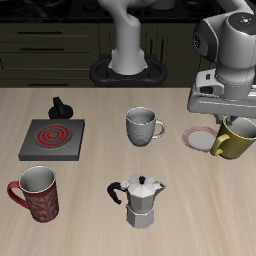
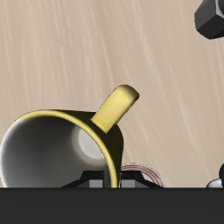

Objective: Place the white and yellow mug on the plate

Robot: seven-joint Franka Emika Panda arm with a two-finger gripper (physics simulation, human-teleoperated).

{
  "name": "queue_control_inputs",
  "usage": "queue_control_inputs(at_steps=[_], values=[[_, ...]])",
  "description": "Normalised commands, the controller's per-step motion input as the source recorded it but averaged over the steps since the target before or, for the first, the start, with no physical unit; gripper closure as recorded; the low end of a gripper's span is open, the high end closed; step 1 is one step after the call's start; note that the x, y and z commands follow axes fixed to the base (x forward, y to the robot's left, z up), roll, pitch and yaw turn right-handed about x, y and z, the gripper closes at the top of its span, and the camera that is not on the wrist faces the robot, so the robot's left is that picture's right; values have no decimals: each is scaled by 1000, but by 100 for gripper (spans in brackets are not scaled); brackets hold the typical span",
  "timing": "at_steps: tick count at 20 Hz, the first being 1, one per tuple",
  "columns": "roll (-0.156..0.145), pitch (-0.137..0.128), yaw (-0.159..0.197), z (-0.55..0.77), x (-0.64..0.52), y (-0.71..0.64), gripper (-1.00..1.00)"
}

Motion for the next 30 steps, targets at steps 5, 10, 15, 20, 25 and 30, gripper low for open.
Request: queue_control_inputs(at_steps=[5, 10, 15, 20, 25, 30], values=[[-5, -90, 68, -112, -597, 145, 100], [-2, -49, 7, 27, -423, 52, 100], [-11, -65, 46, -21, -470, 11, 100], [15, -27, -10, -215, -472, -57, 100], [-16, -40, -10, -249, -336, -26, 100], [0, -20, 26, -179, -161, -30, 100]])
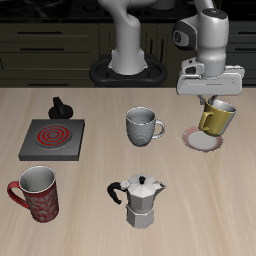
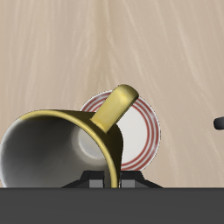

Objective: Place the white and yellow mug on the plate

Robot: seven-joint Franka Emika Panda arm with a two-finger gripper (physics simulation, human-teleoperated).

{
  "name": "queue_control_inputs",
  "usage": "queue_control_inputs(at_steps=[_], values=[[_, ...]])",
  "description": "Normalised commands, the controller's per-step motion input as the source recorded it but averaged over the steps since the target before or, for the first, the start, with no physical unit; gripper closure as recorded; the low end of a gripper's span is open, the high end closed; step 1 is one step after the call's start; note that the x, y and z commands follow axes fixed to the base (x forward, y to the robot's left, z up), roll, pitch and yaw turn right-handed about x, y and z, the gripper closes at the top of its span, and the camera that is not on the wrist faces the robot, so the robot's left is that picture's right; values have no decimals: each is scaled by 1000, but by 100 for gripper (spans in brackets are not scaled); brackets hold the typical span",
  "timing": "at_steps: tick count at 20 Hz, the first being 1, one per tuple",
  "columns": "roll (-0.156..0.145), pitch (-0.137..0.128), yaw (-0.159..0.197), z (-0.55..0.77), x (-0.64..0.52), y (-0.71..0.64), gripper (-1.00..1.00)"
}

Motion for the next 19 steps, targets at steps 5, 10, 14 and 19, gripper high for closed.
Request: queue_control_inputs(at_steps=[5, 10, 14, 19], values=[[-21, 9, -34, -129, 65, -181, 100], [-26, 8, -6, -191, 58, -87, 100], [-14, 40, -2, -258, 75, -54, 100], [-20, 79, -16, -336, 84, -36, -100]])
